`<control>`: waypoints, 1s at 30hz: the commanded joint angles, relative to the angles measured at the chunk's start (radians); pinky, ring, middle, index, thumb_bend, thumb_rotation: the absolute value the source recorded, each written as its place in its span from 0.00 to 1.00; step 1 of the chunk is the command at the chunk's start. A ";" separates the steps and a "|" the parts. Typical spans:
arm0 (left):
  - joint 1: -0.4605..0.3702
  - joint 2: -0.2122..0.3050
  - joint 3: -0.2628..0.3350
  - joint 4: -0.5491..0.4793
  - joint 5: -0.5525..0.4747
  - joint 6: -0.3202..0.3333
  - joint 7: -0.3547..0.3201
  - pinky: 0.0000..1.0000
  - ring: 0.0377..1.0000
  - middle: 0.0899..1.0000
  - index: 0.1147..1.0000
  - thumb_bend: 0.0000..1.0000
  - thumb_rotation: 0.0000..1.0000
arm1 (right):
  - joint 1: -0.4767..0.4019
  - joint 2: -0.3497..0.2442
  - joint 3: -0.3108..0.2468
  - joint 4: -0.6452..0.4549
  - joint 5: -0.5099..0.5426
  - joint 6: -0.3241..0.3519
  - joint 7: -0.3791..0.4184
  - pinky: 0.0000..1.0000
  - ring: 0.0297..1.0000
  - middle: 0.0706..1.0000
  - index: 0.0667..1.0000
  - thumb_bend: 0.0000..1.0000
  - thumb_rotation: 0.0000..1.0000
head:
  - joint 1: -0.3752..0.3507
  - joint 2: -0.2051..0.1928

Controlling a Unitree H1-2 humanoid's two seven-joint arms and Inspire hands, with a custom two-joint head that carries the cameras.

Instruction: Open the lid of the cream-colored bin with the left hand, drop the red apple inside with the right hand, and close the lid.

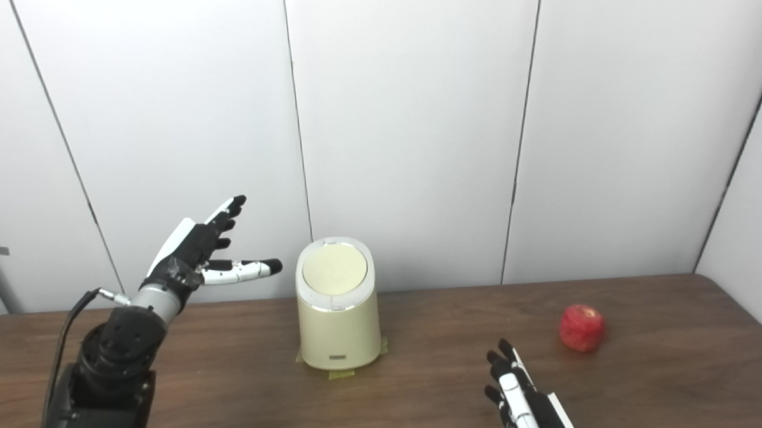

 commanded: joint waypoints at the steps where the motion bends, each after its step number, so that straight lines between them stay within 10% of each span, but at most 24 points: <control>1: -0.096 0.022 -0.009 0.007 0.040 -0.005 -0.016 0.91 1.00 1.00 1.00 0.83 0.12 | -0.034 -0.002 -0.006 -0.016 0.000 -0.055 -0.001 0.95 0.99 0.96 1.00 0.54 0.87 | 0.002 0.000; 9: -0.206 0.061 -0.156 0.155 0.130 -0.009 0.009 0.88 1.00 0.99 0.99 0.89 0.11 | -0.038 -0.005 -0.013 0.006 0.007 -0.079 0.001 0.95 0.99 0.96 1.00 0.54 0.86 | 0.011 0.004; 30: -0.307 0.012 -0.280 0.351 0.109 -0.071 0.126 0.81 0.95 0.98 0.97 0.89 0.08 | -0.065 0.010 0.001 0.045 -0.029 -0.090 -0.022 0.94 0.99 0.96 1.00 0.54 0.87 | 0.000 0.014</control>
